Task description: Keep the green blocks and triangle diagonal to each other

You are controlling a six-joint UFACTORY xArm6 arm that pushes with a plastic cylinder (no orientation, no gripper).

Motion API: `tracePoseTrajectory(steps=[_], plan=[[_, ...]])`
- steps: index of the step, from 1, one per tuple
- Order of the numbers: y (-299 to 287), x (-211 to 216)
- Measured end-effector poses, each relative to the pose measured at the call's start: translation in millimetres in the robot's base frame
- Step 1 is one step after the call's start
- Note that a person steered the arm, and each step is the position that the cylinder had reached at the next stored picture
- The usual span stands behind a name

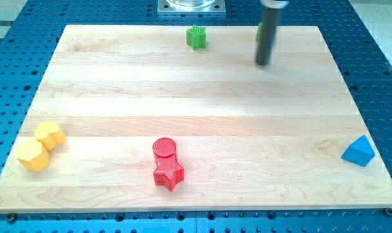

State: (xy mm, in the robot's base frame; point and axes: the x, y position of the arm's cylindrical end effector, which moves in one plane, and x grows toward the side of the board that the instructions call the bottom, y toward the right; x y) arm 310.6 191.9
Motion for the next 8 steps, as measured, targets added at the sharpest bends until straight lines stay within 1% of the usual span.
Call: tracePoseTrajectory(steps=[1, 2, 3, 4, 5, 6, 7, 8], plan=[[71, -58], [33, -98], [-49, -94], [-91, -81], [-100, -57], [-142, -62], [-151, -56], [-147, -44]])
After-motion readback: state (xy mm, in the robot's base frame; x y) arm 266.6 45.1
